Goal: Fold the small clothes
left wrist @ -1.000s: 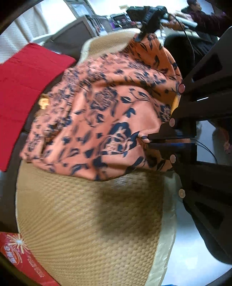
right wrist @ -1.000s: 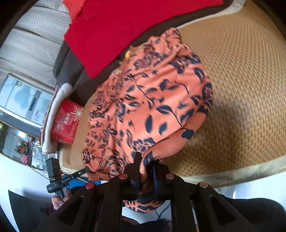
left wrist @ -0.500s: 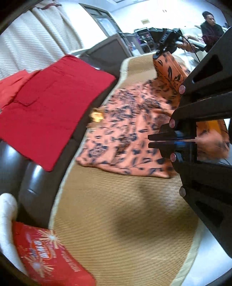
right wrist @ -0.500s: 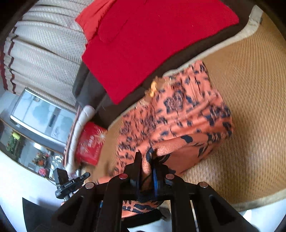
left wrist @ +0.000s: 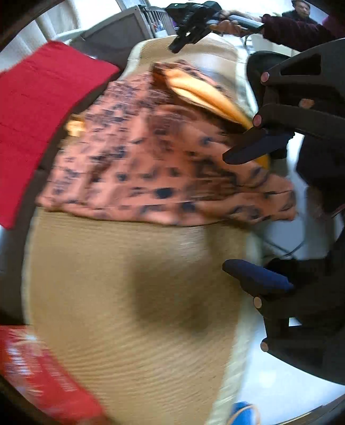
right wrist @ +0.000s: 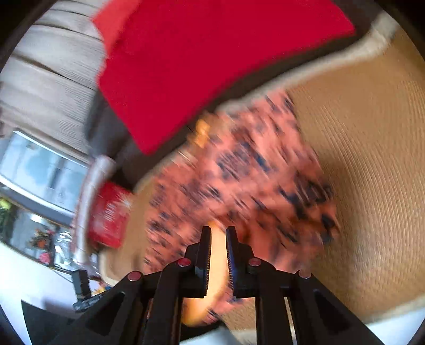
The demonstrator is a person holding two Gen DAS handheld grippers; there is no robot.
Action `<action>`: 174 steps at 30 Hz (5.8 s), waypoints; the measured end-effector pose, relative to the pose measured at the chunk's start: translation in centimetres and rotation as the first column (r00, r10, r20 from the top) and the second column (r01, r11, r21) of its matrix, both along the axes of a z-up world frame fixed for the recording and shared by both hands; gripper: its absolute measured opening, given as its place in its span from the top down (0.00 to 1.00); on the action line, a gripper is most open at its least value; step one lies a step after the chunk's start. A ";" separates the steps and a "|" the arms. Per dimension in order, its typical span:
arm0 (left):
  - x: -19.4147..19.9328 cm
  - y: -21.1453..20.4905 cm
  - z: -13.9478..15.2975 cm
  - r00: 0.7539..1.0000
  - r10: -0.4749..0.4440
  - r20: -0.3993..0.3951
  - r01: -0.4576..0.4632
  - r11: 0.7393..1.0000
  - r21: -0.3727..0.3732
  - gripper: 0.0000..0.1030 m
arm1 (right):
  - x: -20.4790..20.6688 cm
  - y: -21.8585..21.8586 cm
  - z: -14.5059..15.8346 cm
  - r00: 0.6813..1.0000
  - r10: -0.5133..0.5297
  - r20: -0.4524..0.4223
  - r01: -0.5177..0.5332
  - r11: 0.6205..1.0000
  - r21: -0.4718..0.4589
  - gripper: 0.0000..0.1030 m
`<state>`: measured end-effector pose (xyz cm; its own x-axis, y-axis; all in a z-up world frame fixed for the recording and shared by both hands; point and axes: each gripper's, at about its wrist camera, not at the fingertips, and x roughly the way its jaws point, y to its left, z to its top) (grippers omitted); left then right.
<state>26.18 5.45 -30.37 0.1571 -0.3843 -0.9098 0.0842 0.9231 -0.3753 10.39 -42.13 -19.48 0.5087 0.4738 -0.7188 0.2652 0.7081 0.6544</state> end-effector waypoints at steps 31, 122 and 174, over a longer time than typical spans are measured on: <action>4.1 -0.7 2.9 0.995 0.078 0.060 -0.054 0.942 -0.332 0.93 | 3.9 0.5 3.3 0.974 -0.088 0.210 0.141 0.957 -0.254 0.92; 8.3 -9.4 -3.2 0.932 -0.065 0.357 -0.001 0.983 0.183 0.64 | 11.5 11.7 -7.8 0.927 0.374 -0.038 -0.376 0.923 -0.079 0.62; 2.7 -15.7 1.1 0.778 -0.310 0.546 0.153 0.937 0.315 0.19 | 2.6 -3.0 -4.2 0.947 -0.238 0.216 0.259 0.963 -0.074 0.47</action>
<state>28.85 -10.29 -29.23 0.6180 -0.2622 -0.7412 0.4355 0.8991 0.0450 13.04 -45.10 -23.64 0.7415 0.2452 -0.6246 0.3093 0.7011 0.6425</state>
